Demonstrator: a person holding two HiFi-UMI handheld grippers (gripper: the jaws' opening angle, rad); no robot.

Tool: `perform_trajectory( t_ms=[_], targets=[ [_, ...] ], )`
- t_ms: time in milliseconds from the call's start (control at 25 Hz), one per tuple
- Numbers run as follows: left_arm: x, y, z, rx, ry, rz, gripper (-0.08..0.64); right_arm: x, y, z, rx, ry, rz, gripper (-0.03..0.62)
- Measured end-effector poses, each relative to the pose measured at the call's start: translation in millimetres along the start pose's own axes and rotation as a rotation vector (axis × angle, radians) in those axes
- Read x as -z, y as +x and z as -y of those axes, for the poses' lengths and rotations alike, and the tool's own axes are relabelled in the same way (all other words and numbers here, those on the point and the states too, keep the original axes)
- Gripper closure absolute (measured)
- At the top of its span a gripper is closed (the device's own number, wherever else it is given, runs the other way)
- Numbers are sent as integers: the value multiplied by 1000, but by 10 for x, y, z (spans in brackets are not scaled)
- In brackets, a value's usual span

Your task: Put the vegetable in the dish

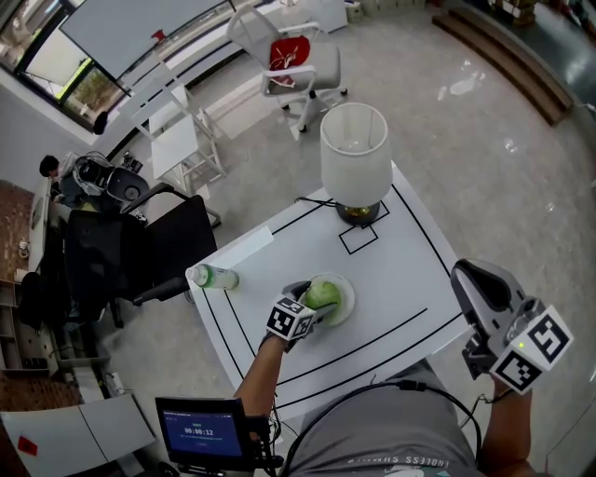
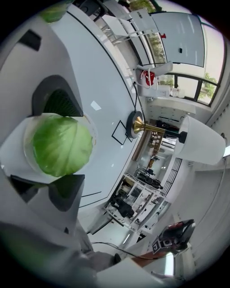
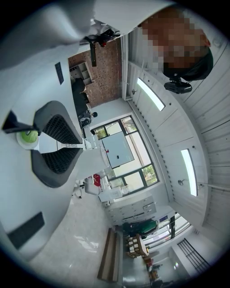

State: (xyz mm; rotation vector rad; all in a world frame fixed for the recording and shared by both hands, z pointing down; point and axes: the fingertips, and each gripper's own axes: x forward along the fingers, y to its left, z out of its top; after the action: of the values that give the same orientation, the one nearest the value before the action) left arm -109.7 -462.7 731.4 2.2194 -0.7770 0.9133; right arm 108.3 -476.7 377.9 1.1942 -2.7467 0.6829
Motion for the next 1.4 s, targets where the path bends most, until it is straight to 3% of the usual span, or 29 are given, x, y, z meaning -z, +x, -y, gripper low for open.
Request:
perform_trajectory(
  t_ms=[400,680,800,880,1200,1400],
  targets=[
    [-142,-149,99,-14,30,45,167,8,-125,-131,3,-9,3,578],
    [-498,-492,197,-61,85,168,169,57,-244,-251,-1,-24,14,578],
    [-643,-701,319,-73,148,201,180,77,-318,-341,-4,-42,15,578],
    [-754,-874,424,-90,209,225,232,73,-376,-415,-8,-54,19,578],
    [-1345,-1853,826,-223,380,506,535,-3,-610,-704,-19,-116,83,580],
    [-1629,-2603,1213,-233,397,754,554,-16,-802,-913,-15,-193,119,584]
  ],
)
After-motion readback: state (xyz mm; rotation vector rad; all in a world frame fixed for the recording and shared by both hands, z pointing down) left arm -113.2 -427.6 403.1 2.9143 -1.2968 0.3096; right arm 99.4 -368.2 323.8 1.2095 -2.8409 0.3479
